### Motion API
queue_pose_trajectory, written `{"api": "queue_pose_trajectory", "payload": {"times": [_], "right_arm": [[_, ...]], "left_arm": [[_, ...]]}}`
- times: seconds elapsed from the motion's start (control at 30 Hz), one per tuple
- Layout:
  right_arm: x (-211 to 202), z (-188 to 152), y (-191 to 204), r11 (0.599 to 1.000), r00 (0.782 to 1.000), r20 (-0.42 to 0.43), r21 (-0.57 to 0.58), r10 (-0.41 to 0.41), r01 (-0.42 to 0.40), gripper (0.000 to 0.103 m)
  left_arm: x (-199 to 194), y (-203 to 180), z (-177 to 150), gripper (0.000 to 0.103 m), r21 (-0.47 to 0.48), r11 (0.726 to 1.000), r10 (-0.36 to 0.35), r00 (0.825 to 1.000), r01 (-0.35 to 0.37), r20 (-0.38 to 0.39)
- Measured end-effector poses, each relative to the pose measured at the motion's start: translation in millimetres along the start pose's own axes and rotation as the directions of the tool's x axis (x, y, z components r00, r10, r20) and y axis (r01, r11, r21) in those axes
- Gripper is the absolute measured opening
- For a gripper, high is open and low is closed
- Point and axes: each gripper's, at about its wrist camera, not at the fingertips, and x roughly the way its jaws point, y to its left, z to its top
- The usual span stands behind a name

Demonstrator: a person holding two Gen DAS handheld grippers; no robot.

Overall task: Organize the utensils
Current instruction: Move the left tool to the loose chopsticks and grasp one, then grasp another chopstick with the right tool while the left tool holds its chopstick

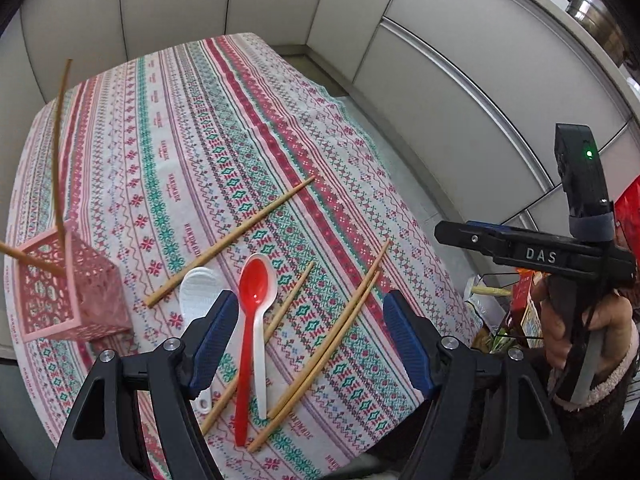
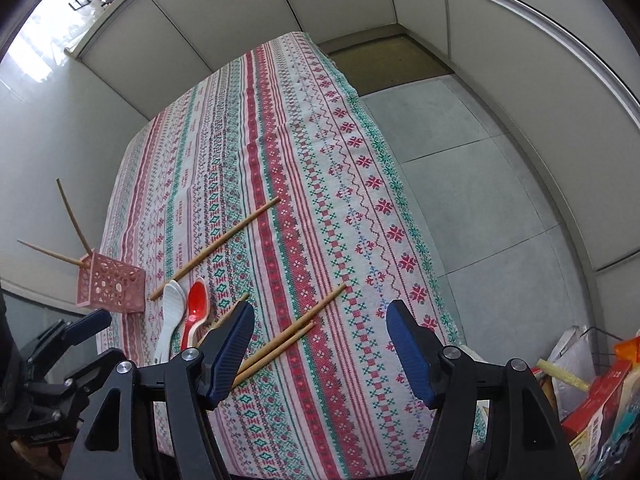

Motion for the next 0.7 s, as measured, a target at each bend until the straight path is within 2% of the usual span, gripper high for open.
{"api": "queue_pose_trajectory", "payload": {"times": [0.03, 0.13, 0.2, 0.37, 0.57, 0.67, 0.7], "right_arm": [[2.2, 1.5, -2.1, 1.0, 1.0, -0.007, 0.007, -0.003, 0.003, 0.07], [11.0, 6.0, -6.7, 1.0, 0.999, -0.032, 0.023, -0.008, 0.008, 0.07], [17.5, 8.7, -9.1, 0.999, 0.999, -0.053, 0.032, -0.004, 0.006, 0.07], [32.0, 14.8, -19.2, 0.997, 0.995, -0.102, 0.071, 0.019, -0.012, 0.07], [46.3, 21.8, -29.1, 0.995, 0.989, -0.144, 0.101, 0.024, -0.009, 0.07], [49.8, 24.6, -29.6, 0.995, 0.988, -0.152, 0.098, 0.022, -0.007, 0.07], [51.0, 25.1, -29.9, 0.995, 0.988, -0.155, 0.099, 0.02, -0.005, 0.07]], "left_arm": [[8.4, -1.5, 5.6, 0.074, 0.001, 1.0, -0.003, 1.0, 0.003, -0.011], [35.8, -6.3, 23.5, 0.06, 0.02, 1.0, 0.014, 0.999, -0.014, -0.035], [53.9, -7.3, 36.0, 0.048, 0.042, 0.998, 0.042, 0.998, -0.04, -0.041], [100.0, -2.5, 60.9, 0.032, 0.127, 0.983, 0.144, 0.988, -0.135, -0.061], [138.5, 6.8, 79.4, 0.026, 0.207, 0.963, 0.191, 0.978, -0.172, -0.079], [154.1, 11.4, 83.0, 0.024, 0.218, 0.96, 0.203, 0.973, -0.176, -0.107], [154.5, 11.4, 84.1, 0.023, 0.226, 0.958, 0.198, 0.977, -0.176, -0.081]]}}
